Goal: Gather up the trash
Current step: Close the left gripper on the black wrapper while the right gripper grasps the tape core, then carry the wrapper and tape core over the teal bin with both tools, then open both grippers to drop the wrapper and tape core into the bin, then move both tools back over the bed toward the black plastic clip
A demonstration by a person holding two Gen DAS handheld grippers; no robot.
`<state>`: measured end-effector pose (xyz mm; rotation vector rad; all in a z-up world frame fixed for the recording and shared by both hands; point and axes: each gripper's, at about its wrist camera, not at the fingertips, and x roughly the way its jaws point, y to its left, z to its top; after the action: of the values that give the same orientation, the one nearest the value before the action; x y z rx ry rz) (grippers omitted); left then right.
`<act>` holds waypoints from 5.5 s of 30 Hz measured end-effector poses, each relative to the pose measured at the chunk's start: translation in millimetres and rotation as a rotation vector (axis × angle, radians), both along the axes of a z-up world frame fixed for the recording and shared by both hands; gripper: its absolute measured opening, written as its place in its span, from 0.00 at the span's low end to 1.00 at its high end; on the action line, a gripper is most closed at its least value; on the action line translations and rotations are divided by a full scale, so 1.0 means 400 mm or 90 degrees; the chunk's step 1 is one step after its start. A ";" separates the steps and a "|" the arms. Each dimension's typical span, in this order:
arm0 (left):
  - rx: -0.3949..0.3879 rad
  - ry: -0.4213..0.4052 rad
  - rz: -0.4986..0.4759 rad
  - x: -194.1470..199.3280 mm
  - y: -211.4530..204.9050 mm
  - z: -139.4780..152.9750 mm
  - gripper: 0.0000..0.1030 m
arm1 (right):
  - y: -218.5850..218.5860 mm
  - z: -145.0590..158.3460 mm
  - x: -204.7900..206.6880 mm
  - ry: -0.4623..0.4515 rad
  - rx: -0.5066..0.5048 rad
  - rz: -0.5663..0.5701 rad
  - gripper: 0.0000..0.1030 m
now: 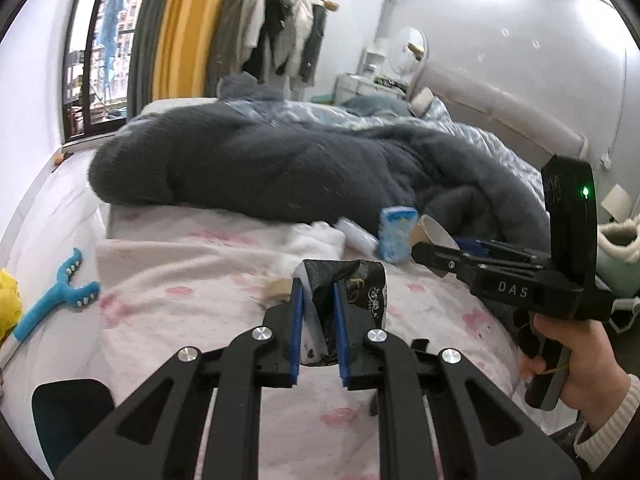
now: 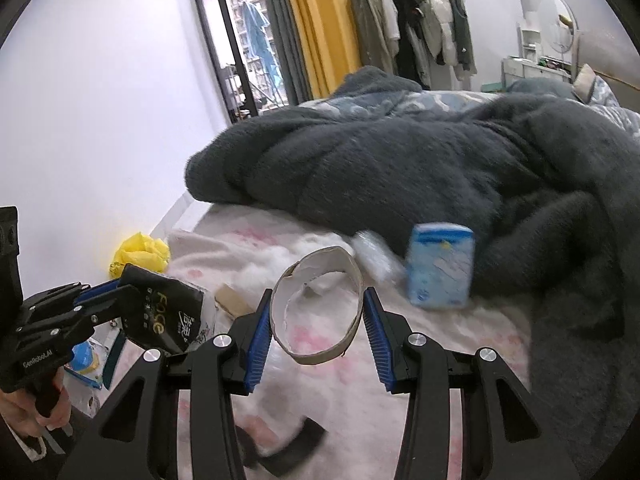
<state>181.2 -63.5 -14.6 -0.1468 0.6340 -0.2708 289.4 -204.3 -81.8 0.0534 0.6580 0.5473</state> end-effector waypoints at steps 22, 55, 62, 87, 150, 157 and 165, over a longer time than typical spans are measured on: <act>0.077 0.042 0.162 -0.058 0.327 -0.061 0.16 | 0.370 0.038 0.002 0.005 0.017 0.113 0.43; 0.061 0.358 0.256 -0.211 0.721 -0.429 0.16 | 0.910 -0.062 -0.101 0.117 -0.045 0.288 0.43; 0.031 0.403 0.250 -0.237 0.755 -0.463 0.43 | 0.979 -0.117 -0.099 0.156 -0.062 0.296 0.43; 0.059 0.261 0.318 -0.318 0.881 -0.286 0.51 | 1.149 -0.378 -0.128 0.270 -0.174 0.322 0.43; 0.055 0.025 0.170 -0.137 0.379 0.030 0.74 | 0.474 -0.076 -0.146 0.076 -0.116 0.178 0.79; 0.054 0.044 0.125 -0.109 0.270 -0.007 0.74 | 0.310 -0.063 -0.125 0.069 -0.097 0.126 0.79; 0.070 0.057 0.053 -0.084 0.131 -0.045 0.74 | 0.148 -0.082 -0.098 0.080 -0.070 0.079 0.79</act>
<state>147.4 -11.2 -32.5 -0.0798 0.7286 -0.1492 250.1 -145.2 -114.8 -0.0579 0.8168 0.6302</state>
